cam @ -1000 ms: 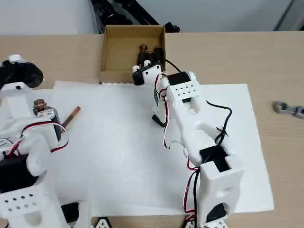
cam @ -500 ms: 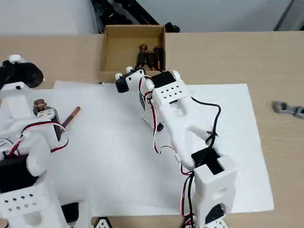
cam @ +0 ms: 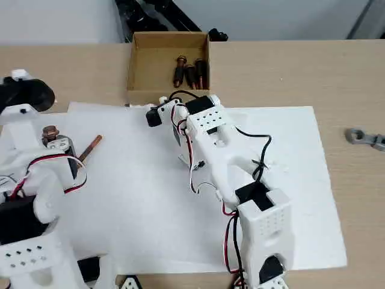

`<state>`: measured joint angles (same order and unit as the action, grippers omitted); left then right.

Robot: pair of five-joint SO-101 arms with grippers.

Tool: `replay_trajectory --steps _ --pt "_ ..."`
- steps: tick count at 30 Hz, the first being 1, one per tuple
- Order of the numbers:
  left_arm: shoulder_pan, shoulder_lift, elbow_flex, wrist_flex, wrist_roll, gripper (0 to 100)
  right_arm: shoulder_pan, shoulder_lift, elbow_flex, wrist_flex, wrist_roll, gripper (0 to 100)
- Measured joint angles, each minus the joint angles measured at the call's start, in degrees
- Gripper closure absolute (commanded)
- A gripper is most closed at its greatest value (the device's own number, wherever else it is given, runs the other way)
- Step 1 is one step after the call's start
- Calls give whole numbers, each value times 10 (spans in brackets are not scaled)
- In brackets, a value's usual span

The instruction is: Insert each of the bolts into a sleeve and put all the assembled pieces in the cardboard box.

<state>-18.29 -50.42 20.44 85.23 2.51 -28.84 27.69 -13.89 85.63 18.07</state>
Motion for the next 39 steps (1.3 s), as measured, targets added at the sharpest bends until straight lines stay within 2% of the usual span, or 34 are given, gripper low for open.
replay_trajectory --steps 8,28,30,34,39 --pt "0 0 0 0 0 994 -4 4 0 -38 0 855" --pt "0 0 0 0 0 994 -1 60 -29 -23 0 860" --pt "0 0 0 0 0 994 -3 60 -29 -20 0 881" --pt "0 0 0 0 0 994 1 60 -30 -16 0 998" --pt "0 0 0 0 0 994 2 60 -30 -16 -16 995"
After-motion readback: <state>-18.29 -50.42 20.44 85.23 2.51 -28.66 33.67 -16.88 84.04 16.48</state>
